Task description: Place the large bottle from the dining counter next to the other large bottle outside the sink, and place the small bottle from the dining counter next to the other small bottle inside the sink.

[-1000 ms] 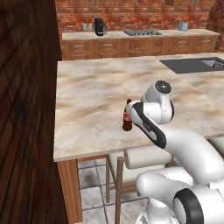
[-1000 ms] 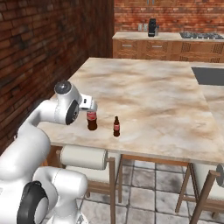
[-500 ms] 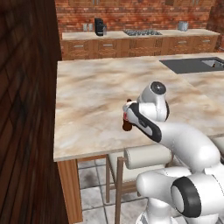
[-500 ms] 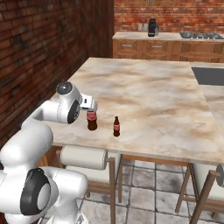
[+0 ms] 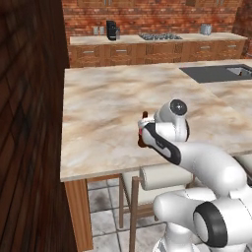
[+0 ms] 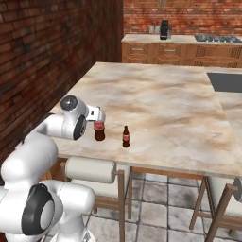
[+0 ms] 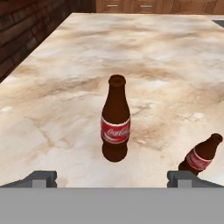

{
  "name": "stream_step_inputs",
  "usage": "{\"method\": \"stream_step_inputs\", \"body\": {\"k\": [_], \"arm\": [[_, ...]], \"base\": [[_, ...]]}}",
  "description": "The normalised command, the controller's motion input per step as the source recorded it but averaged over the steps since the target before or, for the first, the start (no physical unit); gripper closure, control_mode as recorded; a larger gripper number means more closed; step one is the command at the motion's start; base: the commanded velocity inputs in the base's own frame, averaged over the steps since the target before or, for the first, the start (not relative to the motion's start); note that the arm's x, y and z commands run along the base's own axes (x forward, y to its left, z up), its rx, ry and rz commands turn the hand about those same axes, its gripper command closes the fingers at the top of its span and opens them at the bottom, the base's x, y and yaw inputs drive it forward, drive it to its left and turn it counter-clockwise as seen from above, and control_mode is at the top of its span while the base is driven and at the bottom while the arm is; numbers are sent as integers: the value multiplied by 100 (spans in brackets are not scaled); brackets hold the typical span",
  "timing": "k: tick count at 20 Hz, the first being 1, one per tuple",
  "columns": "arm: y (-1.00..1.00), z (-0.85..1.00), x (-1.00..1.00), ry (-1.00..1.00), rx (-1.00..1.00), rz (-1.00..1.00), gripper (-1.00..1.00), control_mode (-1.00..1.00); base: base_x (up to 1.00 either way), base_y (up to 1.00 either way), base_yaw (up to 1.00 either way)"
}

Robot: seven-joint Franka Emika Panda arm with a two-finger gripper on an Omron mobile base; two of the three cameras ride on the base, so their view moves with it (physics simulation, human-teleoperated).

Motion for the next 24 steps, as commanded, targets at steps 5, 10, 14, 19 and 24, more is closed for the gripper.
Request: {"method": "stream_step_inputs", "body": {"k": [5, 10, 14, 19, 24], "arm": [[0, -4, 23, 0, 0, 0, -100, -100], [0, -2, 29, 0, 0, 0, -100, -100], [0, -9, 25, 0, 0, 0, -100, -100], [0, -12, 22, 0, 0, 0, -100, -100], [0, -12, 23, 0, 0, 0, -100, -100]], "base": [[0, 0, 0], [0, 0, 0], [0, 0, 0], [0, 0, 0], [0, 0, 0]]}}
